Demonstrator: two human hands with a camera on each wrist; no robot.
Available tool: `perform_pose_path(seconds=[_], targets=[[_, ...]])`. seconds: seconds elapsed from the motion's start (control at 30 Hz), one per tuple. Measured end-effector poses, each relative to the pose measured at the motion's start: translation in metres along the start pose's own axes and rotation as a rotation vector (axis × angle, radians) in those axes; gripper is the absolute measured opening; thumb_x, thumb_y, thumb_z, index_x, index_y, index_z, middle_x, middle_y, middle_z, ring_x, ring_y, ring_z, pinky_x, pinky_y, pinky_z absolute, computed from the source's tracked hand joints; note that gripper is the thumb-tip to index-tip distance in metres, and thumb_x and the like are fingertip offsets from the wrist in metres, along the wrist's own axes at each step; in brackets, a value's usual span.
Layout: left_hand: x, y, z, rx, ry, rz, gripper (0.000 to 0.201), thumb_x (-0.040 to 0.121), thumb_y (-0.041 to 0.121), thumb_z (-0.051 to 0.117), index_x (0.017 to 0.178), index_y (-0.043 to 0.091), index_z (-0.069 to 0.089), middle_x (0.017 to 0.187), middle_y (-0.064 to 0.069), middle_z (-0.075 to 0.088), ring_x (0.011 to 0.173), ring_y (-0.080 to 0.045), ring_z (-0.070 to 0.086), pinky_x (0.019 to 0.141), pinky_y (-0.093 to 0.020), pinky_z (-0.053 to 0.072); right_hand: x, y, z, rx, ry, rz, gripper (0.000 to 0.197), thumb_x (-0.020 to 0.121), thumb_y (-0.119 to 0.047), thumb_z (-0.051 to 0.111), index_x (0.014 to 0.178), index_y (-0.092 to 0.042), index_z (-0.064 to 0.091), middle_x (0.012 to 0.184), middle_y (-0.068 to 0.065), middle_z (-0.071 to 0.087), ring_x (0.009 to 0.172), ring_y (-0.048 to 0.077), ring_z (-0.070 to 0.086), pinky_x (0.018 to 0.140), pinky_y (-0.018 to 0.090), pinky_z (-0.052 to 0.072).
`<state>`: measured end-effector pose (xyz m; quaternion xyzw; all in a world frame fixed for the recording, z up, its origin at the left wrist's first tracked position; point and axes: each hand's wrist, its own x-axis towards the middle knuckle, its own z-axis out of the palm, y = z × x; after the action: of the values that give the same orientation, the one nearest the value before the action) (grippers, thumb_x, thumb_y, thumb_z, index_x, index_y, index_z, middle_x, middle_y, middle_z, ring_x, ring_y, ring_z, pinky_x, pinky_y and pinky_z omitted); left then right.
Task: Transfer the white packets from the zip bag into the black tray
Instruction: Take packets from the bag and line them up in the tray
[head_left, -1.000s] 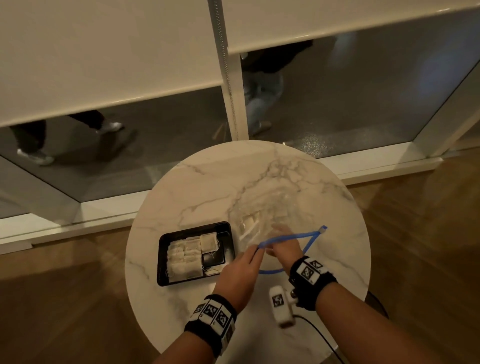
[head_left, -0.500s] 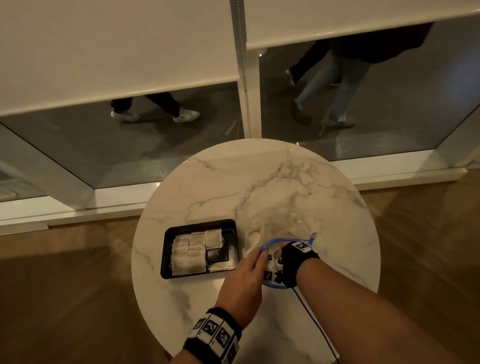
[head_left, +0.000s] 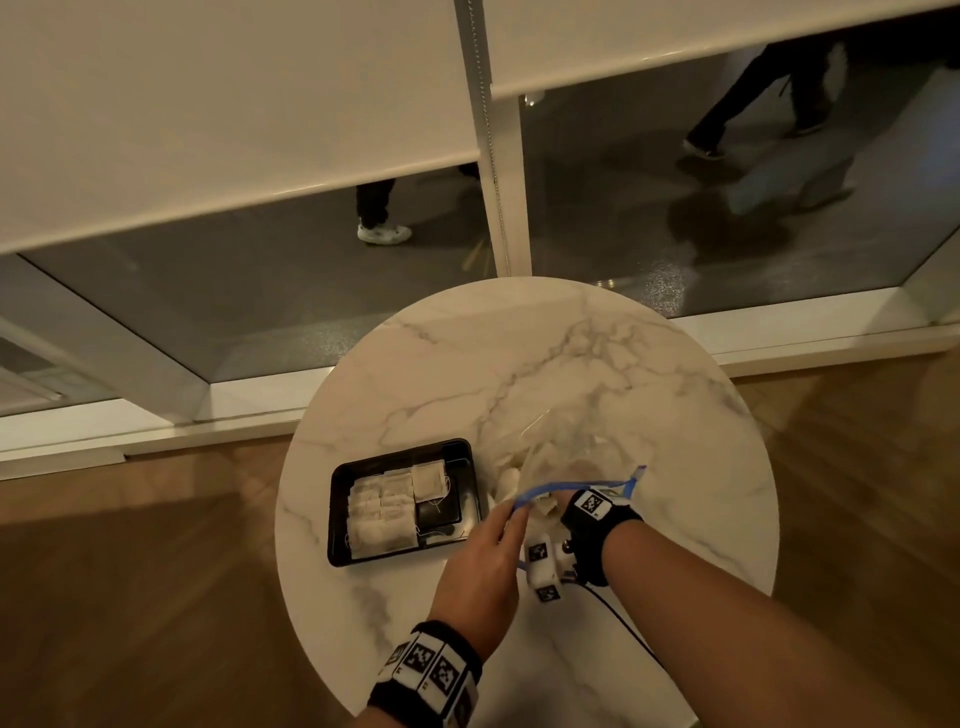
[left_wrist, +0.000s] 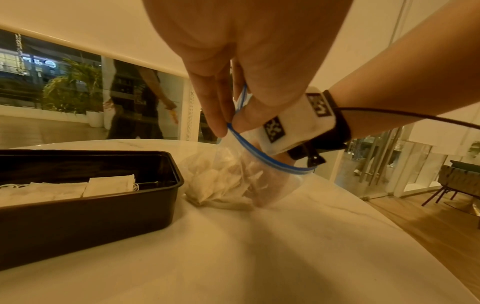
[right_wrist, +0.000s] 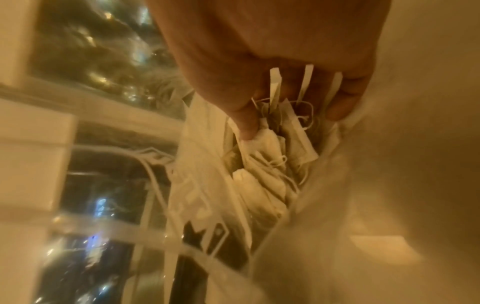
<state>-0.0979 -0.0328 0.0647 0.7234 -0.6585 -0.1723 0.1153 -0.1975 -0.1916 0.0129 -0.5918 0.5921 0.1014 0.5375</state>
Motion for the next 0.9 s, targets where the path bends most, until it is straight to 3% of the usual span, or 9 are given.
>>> perform_pose_path(seconds=[0.07,0.13,0.2,0.33,0.43,0.6,0.73,0.83,0.9], targets=[[0.0,0.001,-0.001,-0.017,-0.004,-0.012,0.082,0.077,-0.003,0.069,0.149,0.021,0.038,0.147,0.002,0.046,0.113,-0.016,0.061,0.087,-0.023,0.057,0.002,-0.002,0.0,0.215,0.045,0.006,0.053,0.097,-0.016,0.058,0.145,-0.008,0.038,0.152,0.014,0.037,0.137,0.031,0.041,0.109,0.037,0.037],[0.0,-0.001,0.0,0.03,0.021,-0.003,0.082,0.075,-0.006,0.07,0.148,0.019,0.04,0.145,0.0,0.048,0.113,-0.016,0.062,0.088,-0.022,0.057,0.002,-0.006,-0.002,0.174,0.131,-0.002,0.015,0.101,-0.019,0.05,0.114,-0.012,0.052,0.118,0.012,0.059,0.112,0.029,0.055,0.097,0.038,0.045],[0.003,0.0,-0.001,0.01,0.01,-0.039,0.083,0.073,-0.009,0.07,0.147,0.016,0.042,0.143,-0.002,0.05,0.113,-0.018,0.063,0.09,-0.023,0.055,-0.004,-0.009,-0.002,0.127,0.202,-0.001,0.015,0.104,-0.024,0.043,0.097,-0.013,0.051,0.094,0.007,0.058,0.093,0.024,0.054,0.085,0.036,0.046],[0.008,0.006,-0.001,0.016,0.017,-0.044,0.079,0.082,-0.01,0.062,0.152,0.019,0.037,0.152,-0.001,0.042,0.129,-0.018,0.052,0.104,-0.023,0.044,-0.018,0.0,0.001,0.31,0.266,-0.041,0.014,0.096,-0.018,0.055,0.083,-0.014,0.059,0.099,0.008,0.07,0.085,0.022,0.063,0.076,0.034,0.051],[0.015,0.009,0.001,0.011,0.039,-0.029,0.079,0.085,-0.011,0.056,0.154,0.019,0.032,0.157,-0.001,0.036,0.134,-0.018,0.047,0.109,-0.022,0.038,-0.036,0.008,0.005,0.69,0.322,-0.067,0.005,0.084,-0.018,0.067,0.086,-0.017,0.071,0.087,0.006,0.075,0.079,0.023,0.072,0.074,0.042,0.062],[0.029,0.007,0.0,-0.173,0.02,-0.042,0.068,0.095,0.003,0.055,0.154,0.031,0.033,0.158,0.014,0.033,0.136,-0.01,0.045,0.11,-0.015,0.031,-0.047,0.029,-0.004,0.84,0.311,-0.061,0.018,0.069,-0.022,0.077,0.081,-0.009,0.072,0.079,0.011,0.074,0.074,0.028,0.073,0.071,0.047,0.062],[0.032,0.007,0.001,-0.297,0.021,-0.032,0.052,0.098,0.02,0.057,0.147,0.033,0.044,0.152,0.02,0.034,0.141,-0.005,0.038,0.108,-0.006,0.021,-0.06,0.041,-0.016,1.091,0.262,-0.055,0.012,0.084,-0.002,0.069,0.094,0.001,0.073,0.09,0.019,0.075,0.08,0.03,0.072,0.068,0.036,0.058],[0.028,0.007,0.004,-0.35,0.059,-0.059,0.037,0.094,0.032,0.064,0.131,0.033,0.061,0.153,0.015,0.037,0.142,-0.003,0.033,0.113,-0.019,0.024,-0.077,0.052,-0.025,1.178,0.191,-0.089,0.014,0.088,0.002,0.065,0.1,0.007,0.069,0.092,0.021,0.073,0.079,0.029,0.069,0.067,0.035,0.055],[0.022,0.007,0.004,-0.405,0.132,-0.092,0.023,0.091,0.036,0.068,0.114,0.035,0.07,0.144,0.02,0.043,0.135,0.003,0.035,0.111,-0.019,0.025,-0.088,0.065,-0.031,1.154,0.136,-0.102,0.016,0.089,0.002,0.063,0.102,0.01,0.068,0.089,0.018,0.073,0.078,0.027,0.068,0.068,0.036,0.054]])
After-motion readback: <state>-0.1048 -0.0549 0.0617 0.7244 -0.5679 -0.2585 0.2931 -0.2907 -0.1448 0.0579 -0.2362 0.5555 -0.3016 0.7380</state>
